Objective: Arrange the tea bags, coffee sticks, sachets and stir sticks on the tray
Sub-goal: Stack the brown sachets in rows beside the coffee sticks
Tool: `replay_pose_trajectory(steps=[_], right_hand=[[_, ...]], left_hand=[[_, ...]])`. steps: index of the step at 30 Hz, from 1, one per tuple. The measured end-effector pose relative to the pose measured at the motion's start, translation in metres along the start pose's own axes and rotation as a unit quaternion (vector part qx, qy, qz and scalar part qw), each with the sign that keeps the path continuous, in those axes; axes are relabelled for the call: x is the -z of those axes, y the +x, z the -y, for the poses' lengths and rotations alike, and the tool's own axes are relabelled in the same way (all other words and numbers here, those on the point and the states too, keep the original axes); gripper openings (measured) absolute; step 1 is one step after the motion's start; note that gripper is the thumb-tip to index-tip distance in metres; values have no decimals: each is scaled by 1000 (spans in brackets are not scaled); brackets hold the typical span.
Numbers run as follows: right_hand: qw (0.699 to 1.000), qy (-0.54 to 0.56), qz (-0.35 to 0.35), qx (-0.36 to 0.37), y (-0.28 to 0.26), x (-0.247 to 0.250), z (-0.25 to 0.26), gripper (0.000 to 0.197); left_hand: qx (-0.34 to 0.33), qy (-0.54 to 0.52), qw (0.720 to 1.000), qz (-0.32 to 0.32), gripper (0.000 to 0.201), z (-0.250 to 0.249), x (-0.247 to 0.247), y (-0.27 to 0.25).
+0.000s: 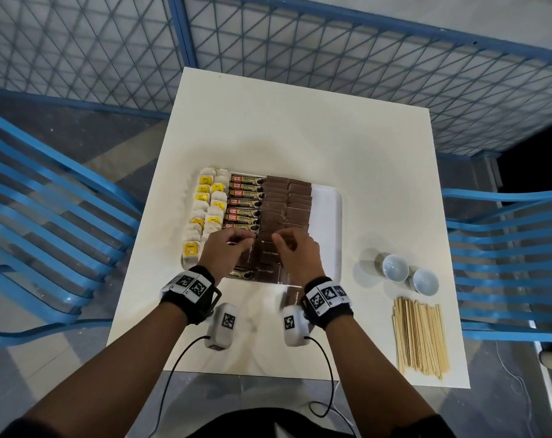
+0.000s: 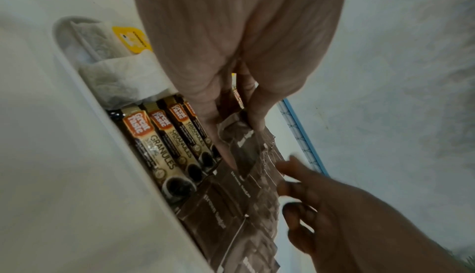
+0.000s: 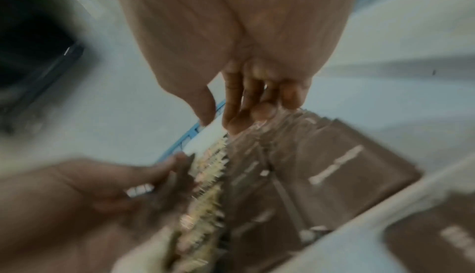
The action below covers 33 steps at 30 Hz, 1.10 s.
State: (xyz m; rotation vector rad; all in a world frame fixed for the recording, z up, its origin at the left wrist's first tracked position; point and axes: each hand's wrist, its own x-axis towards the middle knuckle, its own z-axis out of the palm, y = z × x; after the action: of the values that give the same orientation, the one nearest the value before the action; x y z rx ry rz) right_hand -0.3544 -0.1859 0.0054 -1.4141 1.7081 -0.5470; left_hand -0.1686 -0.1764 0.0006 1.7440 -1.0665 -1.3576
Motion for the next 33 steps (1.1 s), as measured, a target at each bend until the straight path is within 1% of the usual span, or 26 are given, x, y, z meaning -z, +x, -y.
replay_pose_trajectory(steps=[2, 4, 6, 8, 9, 12, 15, 17, 20, 22, 23, 25, 27, 28, 30, 33], right_hand=[[998, 21, 56, 12, 0, 0, 9, 35], [996, 7, 79, 30, 3, -1, 12, 33], [997, 13, 74, 29, 6, -1, 9, 20], [997, 39, 63, 13, 8, 0, 6, 11], [997, 47, 54, 11, 9, 1, 4, 9], [997, 72, 15, -3, 10, 1, -1, 5], [995, 96, -15, -21, 11, 1, -5, 13], [996, 85, -3, -21, 9, 4, -5, 8], [998, 52, 34, 29, 6, 10, -3, 21], [997, 36, 39, 58, 8, 14, -3, 11], [997, 37, 31, 61, 9, 15, -5, 6], [997, 62, 6, 54, 10, 18, -8, 2], [995, 86, -19, 41, 9, 18, -13, 4], [994, 103, -27, 26, 8, 18, -15, 4], [990, 134, -36, -2, 6, 17, -19, 3], [987, 158, -34, -18, 4, 21, -21, 6]], left_hand=[[-1, -10, 1000, 11, 16, -2, -2, 0], [10, -27, 999, 19, 17, -2, -3, 0], [31, -56, 998, 21, 19, -3, -4, 0], [53, -92, 994, 20, 15, -5, -5, -1], [62, -106, 992, 20, 14, -6, -7, -2], [86, -137, 986, 33, 22, -8, -10, -2], [84, -118, 989, 39, 10, -7, -12, -4], [90, -137, 985, 45, 6, -10, -14, -7], [76, -109, 988, 84, 5, -12, -16, -10], [65, -78, 988, 117, 6, -12, -15, -10], [60, -70, 988, 123, 8, -11, -16, -9], [58, -82, 989, 107, 10, -12, -18, -8], [70, -118, 987, 81, 13, -14, -23, -9], [80, -140, 984, 79, 16, -15, -25, -9], [95, -166, 976, 101, 21, -15, -28, -9], [95, -154, 972, 150, 25, -15, -31, -11]])
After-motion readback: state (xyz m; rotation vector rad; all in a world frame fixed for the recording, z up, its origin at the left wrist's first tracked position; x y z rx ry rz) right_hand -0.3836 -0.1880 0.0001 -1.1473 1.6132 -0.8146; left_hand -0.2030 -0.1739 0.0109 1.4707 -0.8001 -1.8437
